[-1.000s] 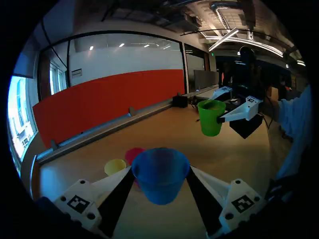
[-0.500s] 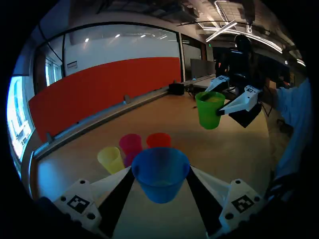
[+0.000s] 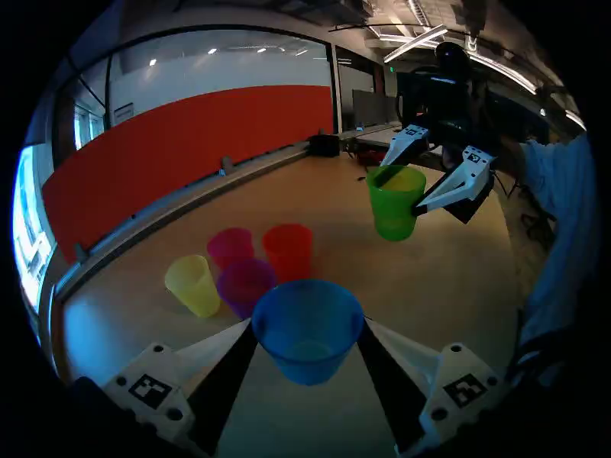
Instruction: Pour water
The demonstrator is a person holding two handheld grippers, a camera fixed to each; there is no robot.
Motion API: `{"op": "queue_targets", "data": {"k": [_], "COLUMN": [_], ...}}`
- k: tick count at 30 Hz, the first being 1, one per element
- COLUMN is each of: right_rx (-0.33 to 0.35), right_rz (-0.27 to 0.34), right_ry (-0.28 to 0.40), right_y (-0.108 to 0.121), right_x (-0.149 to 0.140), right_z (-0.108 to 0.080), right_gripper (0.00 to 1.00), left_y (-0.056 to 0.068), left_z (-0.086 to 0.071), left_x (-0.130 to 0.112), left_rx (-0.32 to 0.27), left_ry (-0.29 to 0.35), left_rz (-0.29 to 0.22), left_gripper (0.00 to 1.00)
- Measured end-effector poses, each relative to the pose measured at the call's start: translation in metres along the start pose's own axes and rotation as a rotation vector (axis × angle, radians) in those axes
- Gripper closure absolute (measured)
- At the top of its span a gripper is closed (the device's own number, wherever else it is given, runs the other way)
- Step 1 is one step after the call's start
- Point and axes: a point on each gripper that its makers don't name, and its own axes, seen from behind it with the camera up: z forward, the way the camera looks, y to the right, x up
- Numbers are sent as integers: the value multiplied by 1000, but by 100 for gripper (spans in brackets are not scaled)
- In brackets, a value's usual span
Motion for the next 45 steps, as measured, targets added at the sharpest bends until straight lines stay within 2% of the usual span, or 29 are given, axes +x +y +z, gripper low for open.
{"op": "queue_targets", "data": {"k": [17,26,39,45], "right_rx": [16,21,21,25], "right_rz": [-1,8,9,14], "right_ry": [-66,-86,-104,-116], "right_y": [-2,-2,-2,-4], "right_x": [-26,-37,-46,-52], "right_z": [20,27,40,46], "right_gripper": [11,11,11,11], "left_y": [2,-1,-8,-12], "left_z": [18,28,30,27], "left_x": [-29,-44,-58,-62], "left_rx": [-36,-46,-39,-18], "left_ry": [-68,-87,-96,-109], "left_rz": [5,-9,-15,-3], "left_gripper": [12,12,12,3]}}
